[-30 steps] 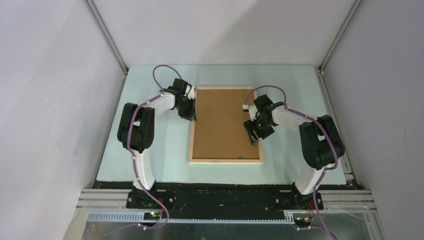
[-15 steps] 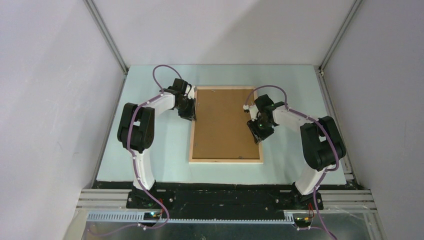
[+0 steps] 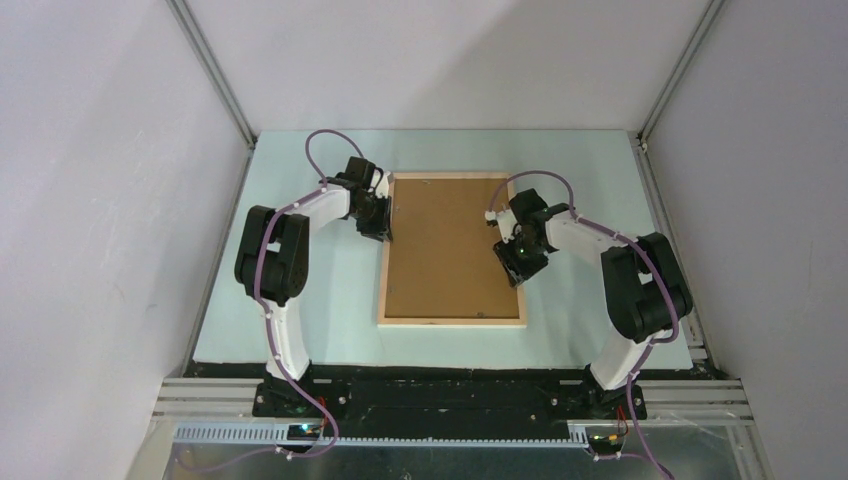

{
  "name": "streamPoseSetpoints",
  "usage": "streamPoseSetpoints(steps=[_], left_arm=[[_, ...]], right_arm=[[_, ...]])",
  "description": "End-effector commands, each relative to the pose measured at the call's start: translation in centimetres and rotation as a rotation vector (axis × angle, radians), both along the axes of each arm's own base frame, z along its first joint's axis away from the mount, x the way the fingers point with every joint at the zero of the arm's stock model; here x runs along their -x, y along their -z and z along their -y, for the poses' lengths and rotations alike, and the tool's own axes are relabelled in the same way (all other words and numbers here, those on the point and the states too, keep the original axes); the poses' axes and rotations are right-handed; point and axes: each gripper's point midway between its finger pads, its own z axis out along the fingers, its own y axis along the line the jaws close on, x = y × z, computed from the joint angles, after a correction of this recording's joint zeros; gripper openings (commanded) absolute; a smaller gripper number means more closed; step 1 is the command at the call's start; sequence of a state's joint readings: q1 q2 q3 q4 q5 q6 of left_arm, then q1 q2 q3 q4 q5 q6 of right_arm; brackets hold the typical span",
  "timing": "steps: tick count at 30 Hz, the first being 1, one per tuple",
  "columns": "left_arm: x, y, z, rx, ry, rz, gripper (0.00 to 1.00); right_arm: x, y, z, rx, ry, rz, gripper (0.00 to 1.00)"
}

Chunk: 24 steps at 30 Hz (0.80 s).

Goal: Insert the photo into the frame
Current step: Install the photo frame at the center of the board.

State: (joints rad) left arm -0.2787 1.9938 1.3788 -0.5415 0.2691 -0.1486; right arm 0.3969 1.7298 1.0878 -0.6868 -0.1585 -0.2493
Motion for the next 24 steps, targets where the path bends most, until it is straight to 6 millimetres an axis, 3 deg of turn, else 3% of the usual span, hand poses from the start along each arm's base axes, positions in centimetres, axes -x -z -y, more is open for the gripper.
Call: streamPoseSetpoints(steps=[1, 4, 8, 15, 19, 24], left_arm=[[1.4, 0.5, 1.5, 0.027, 0.078, -0.033, 0.0], [1.4, 0.5, 1.5, 0.025, 0.079, -0.029, 0.0], [1.4, 0.4, 1.4, 0.021, 0.08, -0.026, 0.0], [2.1, 0.1, 2.2, 0.075, 0.123, -0.04, 0.0], [3.0, 0.2, 2.9, 0.099, 0.16, -0.054, 0.0], [3.8, 0.4, 3.0, 0.105, 0.188, -0.062, 0.0]], right_arm=[[0.1, -1.2, -1.4, -0.072, -0.042, 0.019, 0.51], [-1.0, -2.8, -1.5, -0.114, -0.014, 0.044, 0.62], [-2.9, -4.9, -1.2, -0.187, 0.048, 0.074, 0.69], [-7.4, -7.0, 0.1, -0.213, 0.158, 0.169, 0.71], [-10.8, -7.5, 1.4, -0.229, 0.257, 0.213, 0.72], [-14.5, -7.7, 1.5, -0.254, 0.318, 0.229, 0.72]])
